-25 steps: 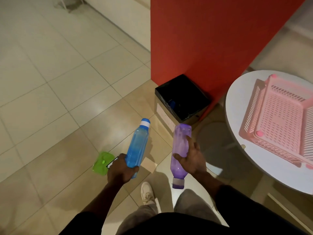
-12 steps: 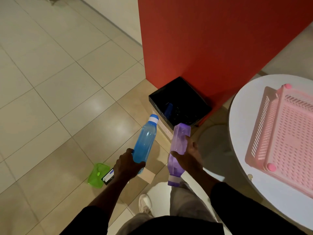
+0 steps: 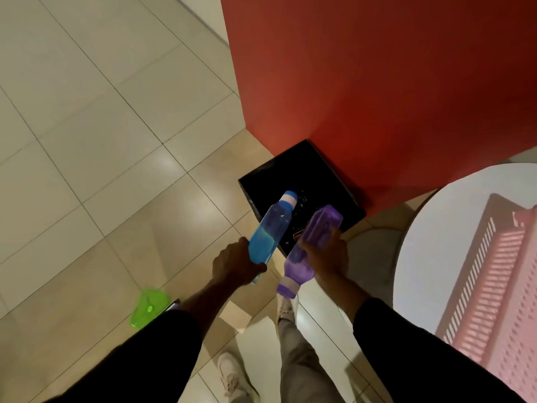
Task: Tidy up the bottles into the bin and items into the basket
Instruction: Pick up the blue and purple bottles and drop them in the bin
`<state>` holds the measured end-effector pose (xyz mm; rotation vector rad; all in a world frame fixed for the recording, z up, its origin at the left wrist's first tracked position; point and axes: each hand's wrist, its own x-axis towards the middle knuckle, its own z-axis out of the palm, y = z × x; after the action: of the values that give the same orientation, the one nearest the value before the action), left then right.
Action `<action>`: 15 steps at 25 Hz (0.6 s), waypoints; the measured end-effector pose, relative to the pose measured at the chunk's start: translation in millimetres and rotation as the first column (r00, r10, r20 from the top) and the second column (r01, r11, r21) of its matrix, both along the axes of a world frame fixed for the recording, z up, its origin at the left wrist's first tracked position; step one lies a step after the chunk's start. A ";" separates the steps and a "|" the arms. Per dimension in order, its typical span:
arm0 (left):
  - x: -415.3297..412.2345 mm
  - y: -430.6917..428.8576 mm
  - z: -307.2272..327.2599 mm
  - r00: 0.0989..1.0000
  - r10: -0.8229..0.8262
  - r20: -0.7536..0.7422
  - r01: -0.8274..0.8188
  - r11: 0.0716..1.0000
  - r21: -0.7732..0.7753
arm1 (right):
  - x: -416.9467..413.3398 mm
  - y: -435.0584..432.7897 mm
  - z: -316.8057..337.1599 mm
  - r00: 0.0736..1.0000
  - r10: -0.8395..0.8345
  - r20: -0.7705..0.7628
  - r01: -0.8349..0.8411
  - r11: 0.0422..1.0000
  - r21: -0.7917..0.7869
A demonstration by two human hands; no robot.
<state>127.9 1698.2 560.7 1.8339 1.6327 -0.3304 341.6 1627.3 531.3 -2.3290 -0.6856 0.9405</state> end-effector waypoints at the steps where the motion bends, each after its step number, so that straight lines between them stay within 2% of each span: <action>1: 14.4 13.5 -7.8 1.000 -0.019 0.005 0.019 1.000 0.005 | 12.5 11.6 -7.2 1.000 -0.011 -0.001 0.011 1.000 -0.016; 9: 105.8 97.0 -58.3 0.980 -0.194 -0.042 0.196 0.978 0.070 | 79.5 78.5 -63.9 0.993 -0.122 -0.007 0.119 0.981 -0.151; 13: 131.1 129.1 -70.8 0.982 -0.189 -0.017 0.190 0.978 0.082 | 88.8 92.6 -82.2 0.984 -0.180 -0.005 0.177 0.973 -0.145; 15: 136.8 135.4 -78.6 0.972 -0.233 -0.024 0.234 0.968 0.085 | 89.3 91.3 -91.0 0.991 -0.132 -0.012 0.128 0.978 -0.164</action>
<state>264.7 1833.6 482.1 2.1012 1.4616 -0.3790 430.9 1718.6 440.3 -2.4679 -0.4556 0.9946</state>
